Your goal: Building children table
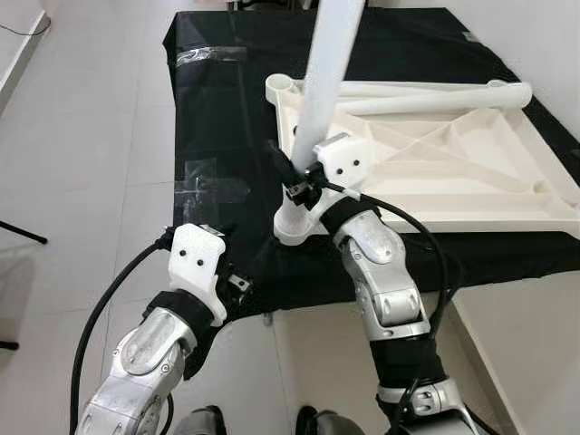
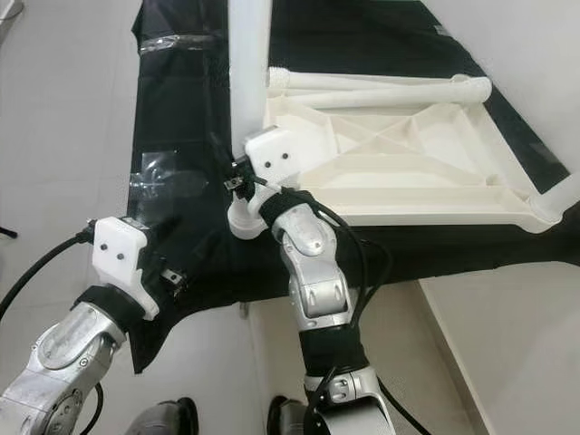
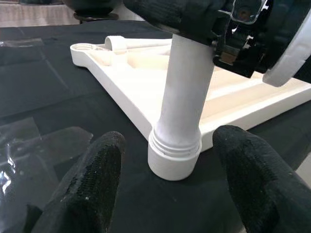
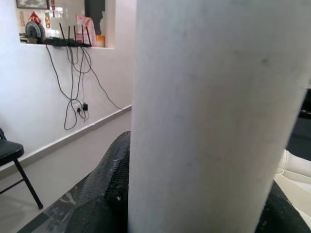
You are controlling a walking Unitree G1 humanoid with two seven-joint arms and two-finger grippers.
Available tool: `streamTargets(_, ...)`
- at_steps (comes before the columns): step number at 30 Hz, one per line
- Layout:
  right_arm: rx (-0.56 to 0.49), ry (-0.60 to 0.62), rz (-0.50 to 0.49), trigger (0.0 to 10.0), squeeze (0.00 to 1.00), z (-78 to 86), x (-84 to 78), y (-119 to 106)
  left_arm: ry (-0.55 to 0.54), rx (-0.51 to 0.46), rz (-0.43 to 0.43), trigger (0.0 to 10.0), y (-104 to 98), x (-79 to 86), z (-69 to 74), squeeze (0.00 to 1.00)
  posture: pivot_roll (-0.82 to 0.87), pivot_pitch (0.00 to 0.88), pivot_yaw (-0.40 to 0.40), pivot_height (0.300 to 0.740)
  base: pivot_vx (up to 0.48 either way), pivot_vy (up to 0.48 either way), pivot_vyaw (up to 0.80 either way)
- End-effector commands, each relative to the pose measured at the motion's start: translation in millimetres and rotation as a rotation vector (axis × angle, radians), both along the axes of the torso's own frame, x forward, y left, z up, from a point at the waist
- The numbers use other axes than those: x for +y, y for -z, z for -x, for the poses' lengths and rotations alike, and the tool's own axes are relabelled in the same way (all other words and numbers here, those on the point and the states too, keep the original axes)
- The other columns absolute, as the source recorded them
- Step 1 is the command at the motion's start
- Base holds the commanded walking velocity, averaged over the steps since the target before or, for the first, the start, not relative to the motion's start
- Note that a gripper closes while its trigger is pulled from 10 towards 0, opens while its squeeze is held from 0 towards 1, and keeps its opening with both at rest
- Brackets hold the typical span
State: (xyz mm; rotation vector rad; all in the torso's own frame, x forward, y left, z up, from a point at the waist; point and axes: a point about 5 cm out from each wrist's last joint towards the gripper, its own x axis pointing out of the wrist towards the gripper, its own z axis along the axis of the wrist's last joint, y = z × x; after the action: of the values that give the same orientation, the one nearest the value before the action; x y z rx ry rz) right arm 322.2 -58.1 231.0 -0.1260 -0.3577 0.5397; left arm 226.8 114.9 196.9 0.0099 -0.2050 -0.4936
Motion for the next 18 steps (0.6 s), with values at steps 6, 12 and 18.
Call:
streamTargets(6, 0.055, -0.176, 0.075, 10.0, 1.0, 0.9, -5.4, 12, 0.017, 0.01, 0.0, 10.0, 4, -3.7, 0.0, 0.0, 0.1, 0.244, -0.083, 0.74, 0.0, 0.0, 0.0)
streamTargets(12, -0.02, -0.477, 0.159, 10.0, 0.51, 0.0, -14.4, -12, 0.017, 0.009, -0.001, 10.0, 4, -4.3, -0.5, 0.0, 0.11, 0.248, -0.083, 0.74, 0.0, 0.0, 0.0)
streamTargets(18, -0.035, -0.74, 0.343, 10.0, 0.0, -7.3, -15.8, -31, 0.014, 0.007, -0.003, 10.0, 3, -3.9, -0.3, 0.0, 0.12, 0.259, -0.088, 0.74, 0.0, 0.0, 0.0)
